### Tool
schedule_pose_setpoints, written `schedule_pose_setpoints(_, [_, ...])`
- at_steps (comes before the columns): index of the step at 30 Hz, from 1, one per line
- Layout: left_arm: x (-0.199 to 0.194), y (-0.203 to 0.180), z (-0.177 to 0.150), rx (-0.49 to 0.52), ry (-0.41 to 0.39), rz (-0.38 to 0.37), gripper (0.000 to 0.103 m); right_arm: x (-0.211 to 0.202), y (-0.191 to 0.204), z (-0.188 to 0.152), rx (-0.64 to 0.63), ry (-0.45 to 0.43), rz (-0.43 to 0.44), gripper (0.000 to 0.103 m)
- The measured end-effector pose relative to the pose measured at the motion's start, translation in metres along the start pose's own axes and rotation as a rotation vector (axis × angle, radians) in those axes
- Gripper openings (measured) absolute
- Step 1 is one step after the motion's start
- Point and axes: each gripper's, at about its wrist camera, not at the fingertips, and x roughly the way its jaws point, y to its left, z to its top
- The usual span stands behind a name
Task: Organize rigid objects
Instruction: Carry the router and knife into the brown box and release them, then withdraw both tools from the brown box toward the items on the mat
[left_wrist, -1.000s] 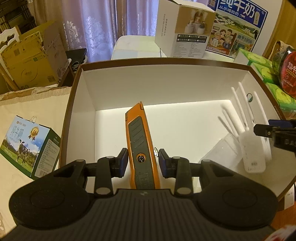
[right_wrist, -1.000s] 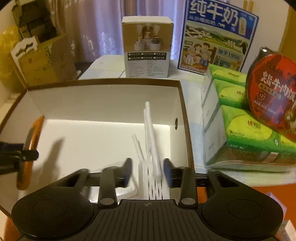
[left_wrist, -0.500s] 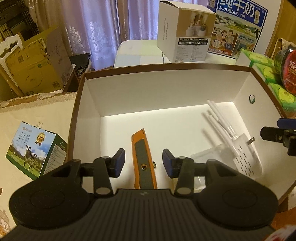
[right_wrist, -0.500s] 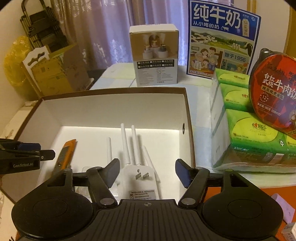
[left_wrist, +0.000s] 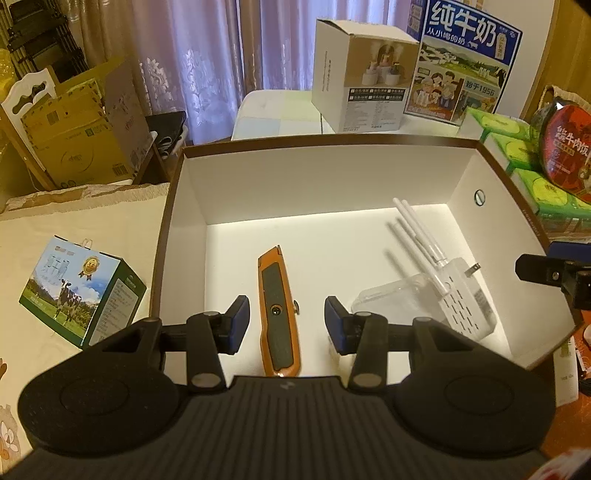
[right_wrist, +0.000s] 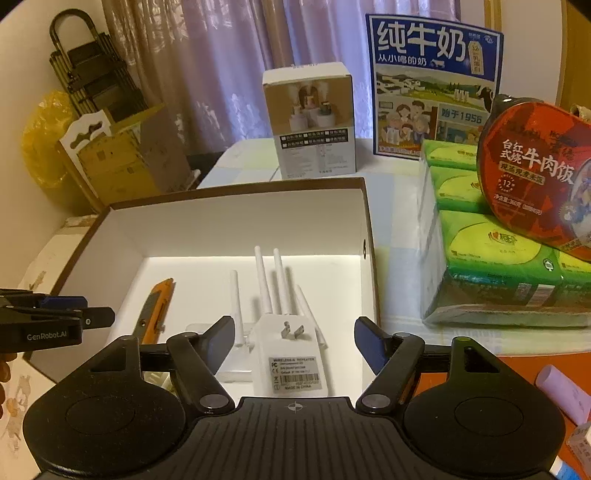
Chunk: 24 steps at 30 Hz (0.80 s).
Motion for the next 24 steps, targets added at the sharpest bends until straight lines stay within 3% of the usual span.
schedule_pose_setpoints(10, [-0.039,-0.013,-0.014,-0.004,-0.064,-0.013,0.040,-0.038,0.000,-0.014,0.009,-0.056,0.043,0.069])
schedule_pose_setpoints(24, [-0.093,-0.069,-0.054,0.007,-0.123,-0.129,0.040,-0.108,-0.034,-0.059,0.100,-0.080,0.119,0.069])
